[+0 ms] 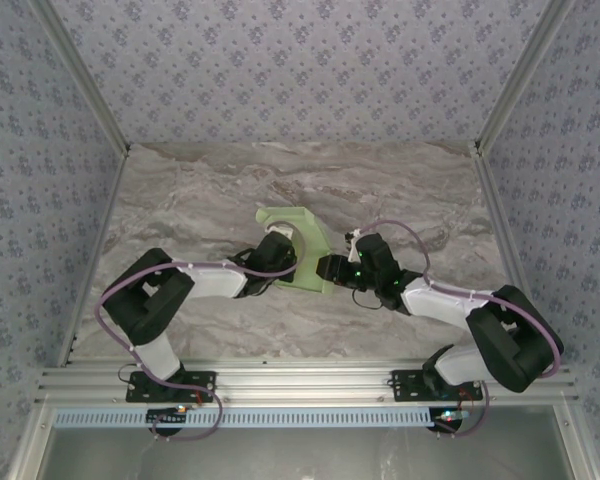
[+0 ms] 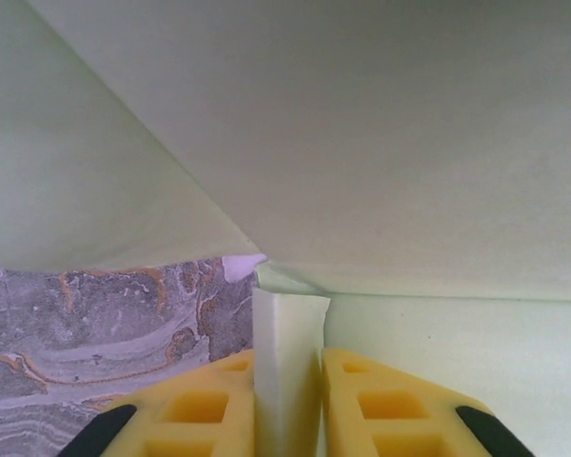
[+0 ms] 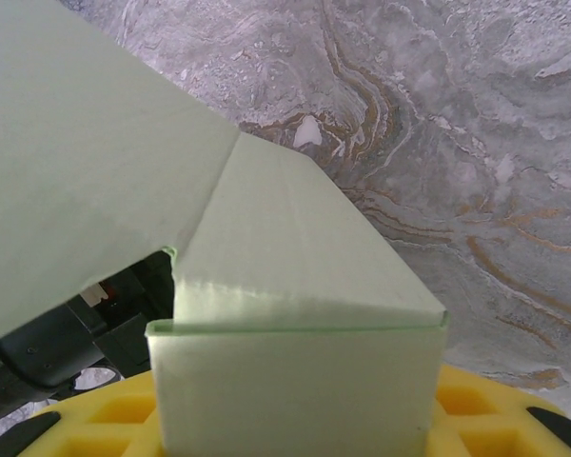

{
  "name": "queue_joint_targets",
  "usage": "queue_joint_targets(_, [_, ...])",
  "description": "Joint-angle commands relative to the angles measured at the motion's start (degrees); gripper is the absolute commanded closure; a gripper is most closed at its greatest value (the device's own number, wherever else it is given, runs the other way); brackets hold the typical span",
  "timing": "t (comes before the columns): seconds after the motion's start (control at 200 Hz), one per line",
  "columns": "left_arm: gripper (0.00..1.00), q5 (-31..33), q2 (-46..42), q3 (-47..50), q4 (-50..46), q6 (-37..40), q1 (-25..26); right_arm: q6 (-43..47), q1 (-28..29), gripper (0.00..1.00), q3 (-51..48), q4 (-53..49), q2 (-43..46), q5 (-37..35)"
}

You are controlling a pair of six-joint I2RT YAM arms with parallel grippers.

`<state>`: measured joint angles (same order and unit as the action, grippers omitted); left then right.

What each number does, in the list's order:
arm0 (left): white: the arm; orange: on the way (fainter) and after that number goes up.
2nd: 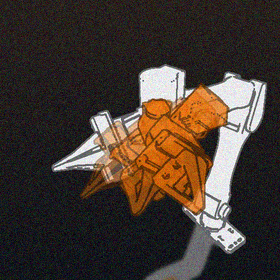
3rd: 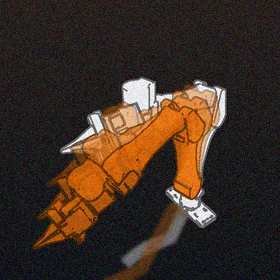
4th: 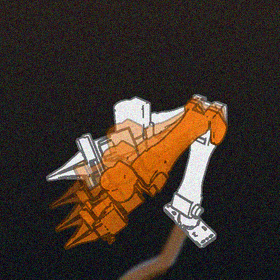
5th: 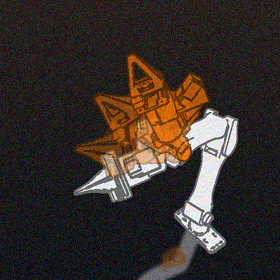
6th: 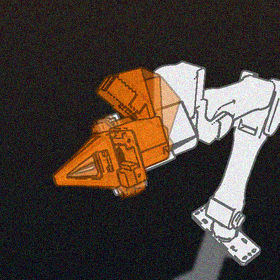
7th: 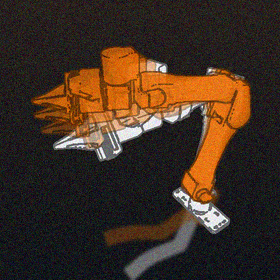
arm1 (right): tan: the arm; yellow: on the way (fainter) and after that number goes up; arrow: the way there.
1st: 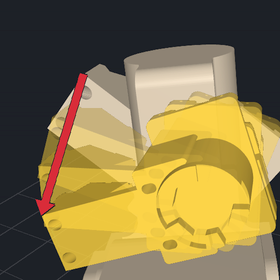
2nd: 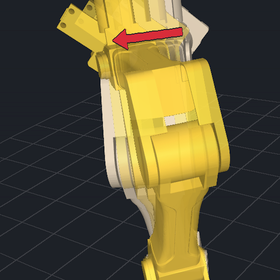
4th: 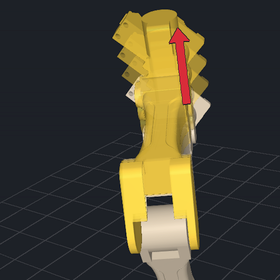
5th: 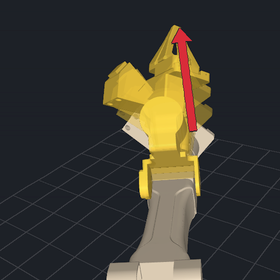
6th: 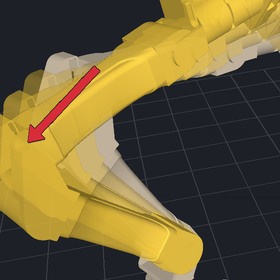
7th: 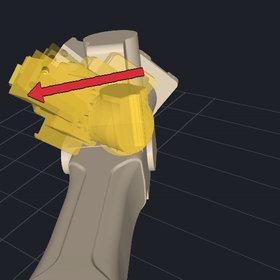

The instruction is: Fold the paper box

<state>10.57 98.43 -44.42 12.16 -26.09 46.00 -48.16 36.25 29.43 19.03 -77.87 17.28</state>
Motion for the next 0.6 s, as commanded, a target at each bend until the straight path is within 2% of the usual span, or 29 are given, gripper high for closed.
queue_joint_targets(0.0, [0.68,-2.8,0.9,1.8,-2.4,0.0,1.6,2.2,-0.3,0.64,1.3,0.9,-0.8,0.1])
queue_joint_targets(0.15, [0.52,-3.6,-6.8,3.8,-3.5,-1.9,0.6,3.9,-1.8,0.64,0.8,1.3,-0.9,1.1])
queue_joint_targets(0.205, [0.45,-4.9,-10.0,4.9,-4.3,-2.2,-0.8,4.1,-2.8,0.64,0.4,1.5,-0.8,1.4])
queue_joint_targets(0.28, [0.39,-7.6,-15.3,7.2,-4.7,-2.7,-2.8,4.7,-4.2,0.64,0.0,2.7,-0.9,2.7])
queue_joint_targets(0.43, [0.24,-11.6,-27.8,13.4,-4.5,-4.9,-4.6,5.5,-8.0,0.65,-0.4,5.5,-1.3,7.8])
queue_joint_targets(0.595, [0.01,-11.0,-43.8,21.2,-5.6,-8.3,-5.8,6.5,-12.9,0.64,0.0,8.3,-1.2,15.4])
